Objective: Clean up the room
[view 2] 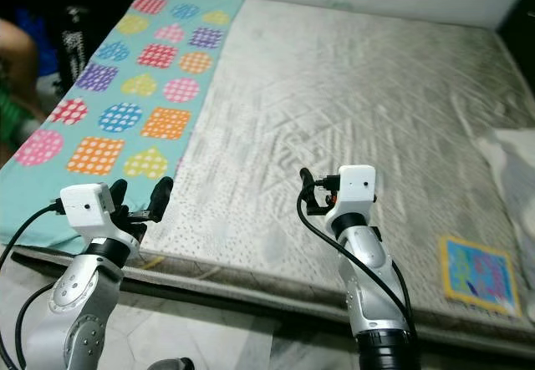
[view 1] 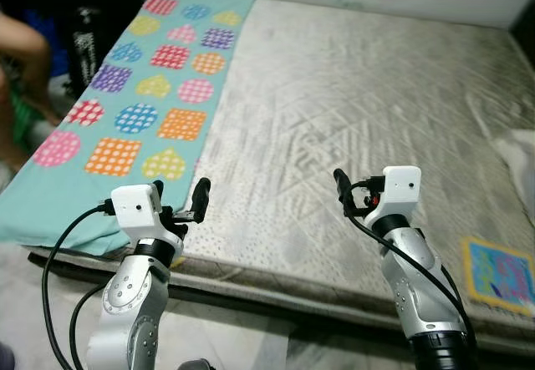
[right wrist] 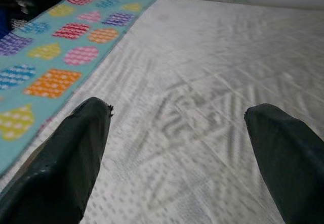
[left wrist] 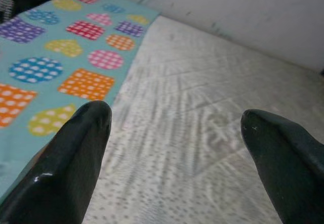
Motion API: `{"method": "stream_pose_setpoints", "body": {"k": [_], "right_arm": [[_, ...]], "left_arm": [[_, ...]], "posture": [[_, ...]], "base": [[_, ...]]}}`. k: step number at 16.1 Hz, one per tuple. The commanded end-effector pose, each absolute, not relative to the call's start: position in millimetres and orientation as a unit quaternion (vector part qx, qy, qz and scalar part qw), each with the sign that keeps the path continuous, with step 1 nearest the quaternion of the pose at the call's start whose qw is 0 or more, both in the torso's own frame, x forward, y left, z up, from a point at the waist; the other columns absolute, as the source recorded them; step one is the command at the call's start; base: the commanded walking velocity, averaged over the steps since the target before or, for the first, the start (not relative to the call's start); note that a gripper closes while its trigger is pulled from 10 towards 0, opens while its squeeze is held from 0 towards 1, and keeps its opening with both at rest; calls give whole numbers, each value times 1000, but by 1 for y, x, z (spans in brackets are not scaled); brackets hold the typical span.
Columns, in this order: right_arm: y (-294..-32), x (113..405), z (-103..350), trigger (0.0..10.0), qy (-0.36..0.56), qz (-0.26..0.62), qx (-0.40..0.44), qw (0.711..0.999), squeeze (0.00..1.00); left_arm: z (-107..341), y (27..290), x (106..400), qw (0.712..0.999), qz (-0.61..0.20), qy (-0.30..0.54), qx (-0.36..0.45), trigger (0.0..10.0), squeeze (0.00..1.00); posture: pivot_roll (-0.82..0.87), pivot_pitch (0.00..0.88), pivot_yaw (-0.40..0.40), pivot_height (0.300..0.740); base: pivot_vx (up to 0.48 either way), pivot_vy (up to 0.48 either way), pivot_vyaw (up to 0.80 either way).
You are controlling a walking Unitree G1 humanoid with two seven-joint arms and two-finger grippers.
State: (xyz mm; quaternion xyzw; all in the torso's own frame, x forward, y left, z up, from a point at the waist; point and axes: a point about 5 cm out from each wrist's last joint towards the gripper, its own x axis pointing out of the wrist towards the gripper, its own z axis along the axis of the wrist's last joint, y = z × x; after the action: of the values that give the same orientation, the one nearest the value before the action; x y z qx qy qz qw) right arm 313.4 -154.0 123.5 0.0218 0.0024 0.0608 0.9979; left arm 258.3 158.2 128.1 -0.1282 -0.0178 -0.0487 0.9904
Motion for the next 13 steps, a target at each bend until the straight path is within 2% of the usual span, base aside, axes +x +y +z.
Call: {"method": "stream_pose_setpoints", "body": {"k": [1,4,13], "right_arm": [[-164,310,120,10000,8,45,19,999,0],[-165,310,119,10000,8,44,18,999,0],[-167,309,118,10000,9,43,14,999,0]], "left_arm": [[130,154,258,990,-58,-21,-130,10000,0],[130,154,259,989,-61,-21,-130,10000,0],[127,153,260,988,-33,-5,-152,10000,0]], "posture": [[54,155,-25,737],[53,155,-23,737],[54,154,-25,737]], "base": [[356,0,0],[352,0,0],[0,0,0]]}}
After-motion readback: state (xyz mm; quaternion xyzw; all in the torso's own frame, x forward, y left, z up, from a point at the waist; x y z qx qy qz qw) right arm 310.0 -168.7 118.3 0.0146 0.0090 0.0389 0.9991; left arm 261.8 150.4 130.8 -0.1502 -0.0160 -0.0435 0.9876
